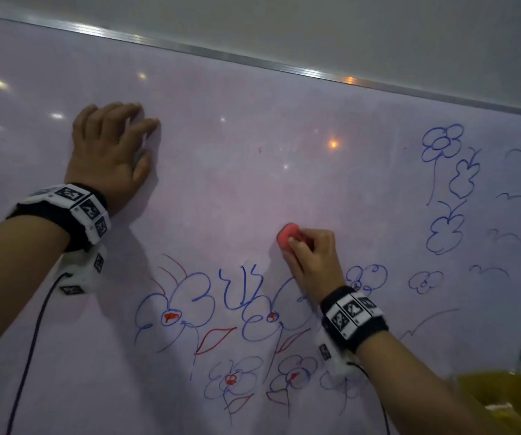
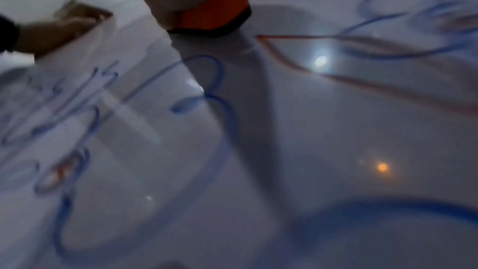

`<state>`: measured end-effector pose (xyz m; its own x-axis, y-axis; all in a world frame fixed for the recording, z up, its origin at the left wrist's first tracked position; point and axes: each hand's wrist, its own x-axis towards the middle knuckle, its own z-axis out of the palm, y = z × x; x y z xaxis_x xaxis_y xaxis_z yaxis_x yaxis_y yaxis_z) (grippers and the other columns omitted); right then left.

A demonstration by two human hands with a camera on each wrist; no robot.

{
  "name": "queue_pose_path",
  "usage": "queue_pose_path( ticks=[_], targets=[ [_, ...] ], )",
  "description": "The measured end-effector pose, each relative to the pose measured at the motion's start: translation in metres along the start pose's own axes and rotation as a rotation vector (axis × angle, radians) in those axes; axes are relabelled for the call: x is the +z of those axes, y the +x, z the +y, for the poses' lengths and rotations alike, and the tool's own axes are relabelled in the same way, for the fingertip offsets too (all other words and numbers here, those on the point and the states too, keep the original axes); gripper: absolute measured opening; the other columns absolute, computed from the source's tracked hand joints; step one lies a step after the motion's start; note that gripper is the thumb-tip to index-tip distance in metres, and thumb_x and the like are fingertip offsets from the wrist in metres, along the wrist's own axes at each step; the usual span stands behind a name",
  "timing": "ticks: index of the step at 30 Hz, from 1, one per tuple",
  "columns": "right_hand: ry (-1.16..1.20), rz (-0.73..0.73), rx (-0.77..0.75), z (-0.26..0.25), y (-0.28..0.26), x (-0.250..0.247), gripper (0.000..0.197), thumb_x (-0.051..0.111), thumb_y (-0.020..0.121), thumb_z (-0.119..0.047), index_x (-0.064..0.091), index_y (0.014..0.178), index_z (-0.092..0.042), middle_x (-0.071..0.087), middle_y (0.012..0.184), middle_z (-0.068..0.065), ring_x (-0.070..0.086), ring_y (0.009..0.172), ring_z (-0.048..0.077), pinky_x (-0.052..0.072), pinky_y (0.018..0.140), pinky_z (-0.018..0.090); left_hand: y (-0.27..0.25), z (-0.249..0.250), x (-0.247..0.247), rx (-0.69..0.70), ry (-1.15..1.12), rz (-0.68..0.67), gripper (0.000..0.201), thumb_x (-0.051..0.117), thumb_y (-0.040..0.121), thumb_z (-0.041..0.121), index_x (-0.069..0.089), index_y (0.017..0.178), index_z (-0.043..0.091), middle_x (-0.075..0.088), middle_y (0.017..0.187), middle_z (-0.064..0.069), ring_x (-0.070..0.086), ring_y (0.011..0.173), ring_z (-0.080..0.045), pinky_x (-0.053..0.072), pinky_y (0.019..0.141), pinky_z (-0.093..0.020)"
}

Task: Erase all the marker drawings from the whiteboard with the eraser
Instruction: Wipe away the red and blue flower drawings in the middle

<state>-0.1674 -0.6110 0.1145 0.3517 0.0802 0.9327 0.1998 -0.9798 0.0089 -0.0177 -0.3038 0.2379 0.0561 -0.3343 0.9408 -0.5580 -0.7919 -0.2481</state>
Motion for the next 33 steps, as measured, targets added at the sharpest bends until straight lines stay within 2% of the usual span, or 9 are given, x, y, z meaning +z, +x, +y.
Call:
queue_pose_path(
  ticks=[3, 7, 9, 13, 19, 23, 28, 31, 33],
  targets=[
    [-0.019, -0.177, 0.099, 0.024, -0.019, -0.024, 0.013, 0.056, 0.090, -0.029, 0.061, 0.087, -0.017, 0.055, 0.083, -0.010, 0.049, 0.075, -0.003, 0.045, 0.076, 0.028, 0.000, -0.001, 0.001, 0.000, 0.004, 0.015, 0.045, 0.042, 0.086, 0.028, 0.045, 0.128, 0.013, 0.041, 0.133, -0.018, 0.032, 0.124, -0.032, 0.003, 0.111, -0.033],
    [0.073, 0.311, 0.525, 0.037, -0.020, -0.027, 0.016, 0.061, 0.087, -0.003, 0.064, 0.103, 0.001, 0.055, 0.114, 0.010, 0.052, 0.105, 0.014, 0.043, 0.093, 0.029, 0.000, -0.001, 0.001, 0.000, -0.004, 0.019, 0.045, 0.044, 0.085, 0.027, 0.045, 0.129, 0.014, 0.041, 0.134, -0.017, 0.032, 0.124, -0.031, 0.002, 0.112, -0.032],
    [0.199, 0.371, 0.591, 0.003, -0.026, -0.005, 0.021, 0.058, 0.090, -0.005, 0.062, 0.110, -0.004, 0.051, 0.118, -0.018, 0.049, 0.108, -0.005, 0.038, 0.095, 0.015, -0.001, -0.001, 0.001, 0.001, -0.006, 0.013, 0.045, 0.045, 0.085, 0.027, 0.045, 0.129, 0.014, 0.041, 0.134, -0.016, 0.031, 0.125, -0.030, 0.002, 0.112, -0.032],
    [0.122, -0.111, 0.316, -0.049, -0.064, 0.015, 0.024, 0.058, 0.086, -0.045, 0.053, 0.109, -0.041, 0.052, 0.108, -0.027, 0.048, 0.103, -0.011, 0.041, 0.092, 0.016, -0.001, -0.003, 0.002, 0.006, -0.013, 0.011, 0.045, 0.045, 0.086, 0.028, 0.044, 0.129, 0.014, 0.042, 0.134, -0.016, 0.030, 0.124, -0.028, 0.002, 0.112, -0.031],
    [0.113, 0.259, 0.481, -0.038, -0.018, 0.020, 0.032, 0.051, 0.095, -0.018, 0.057, 0.120, 0.001, 0.046, 0.111, -0.020, 0.043, 0.098, -0.021, 0.030, 0.087, -0.002, -0.001, -0.005, 0.003, 0.027, -0.006, 0.009, 0.046, 0.044, 0.086, 0.029, 0.044, 0.130, 0.015, 0.043, 0.133, -0.016, 0.028, 0.123, -0.027, 0.008, 0.111, -0.036],
    [0.305, 0.113, 0.225, -0.107, -0.006, 0.073, 0.031, 0.061, 0.090, -0.018, 0.059, 0.119, -0.006, 0.058, 0.118, 0.002, 0.054, 0.111, 0.013, 0.044, 0.097, 0.033, -0.002, -0.006, 0.000, 0.069, -0.019, -0.040, 0.047, 0.042, 0.088, 0.027, 0.040, 0.134, 0.014, 0.041, 0.138, -0.018, 0.026, 0.127, -0.028, 0.007, 0.112, -0.038],
    [0.084, -0.209, -0.714, -0.096, -0.009, 0.076, 0.032, 0.052, 0.092, -0.004, 0.048, 0.124, -0.006, 0.044, 0.126, 0.019, 0.046, 0.112, 0.033, 0.037, 0.100, 0.042, -0.040, -0.030, -0.005, 0.217, 0.029, -0.177, 0.053, 0.027, 0.094, 0.030, 0.025, 0.145, 0.015, 0.029, 0.149, -0.014, -0.004, 0.144, -0.014, -0.003, 0.116, -0.036],
    [0.333, -0.119, -0.144, -0.086, 0.041, 0.053, 0.024, 0.054, 0.095, -0.031, 0.057, 0.118, -0.024, 0.059, 0.114, -0.003, 0.054, 0.107, 0.011, 0.044, 0.096, 0.036, -0.057, -0.038, -0.006, 0.221, 0.022, -0.174, 0.051, 0.026, 0.095, 0.028, 0.027, 0.144, 0.016, 0.031, 0.149, -0.011, 0.010, 0.143, -0.022, 0.002, 0.116, -0.037],
    [0.472, 0.223, 0.330, -0.097, 0.060, 0.052, 0.030, 0.056, 0.092, -0.038, 0.058, 0.118, -0.023, 0.055, 0.109, -0.019, 0.050, 0.105, -0.011, 0.040, 0.094, 0.014, -0.057, -0.039, -0.005, 0.212, -0.002, -0.138, 0.049, 0.029, 0.094, 0.026, 0.032, 0.142, 0.015, 0.035, 0.147, -0.011, 0.021, 0.138, -0.027, 0.006, 0.115, -0.038]
  ],
)
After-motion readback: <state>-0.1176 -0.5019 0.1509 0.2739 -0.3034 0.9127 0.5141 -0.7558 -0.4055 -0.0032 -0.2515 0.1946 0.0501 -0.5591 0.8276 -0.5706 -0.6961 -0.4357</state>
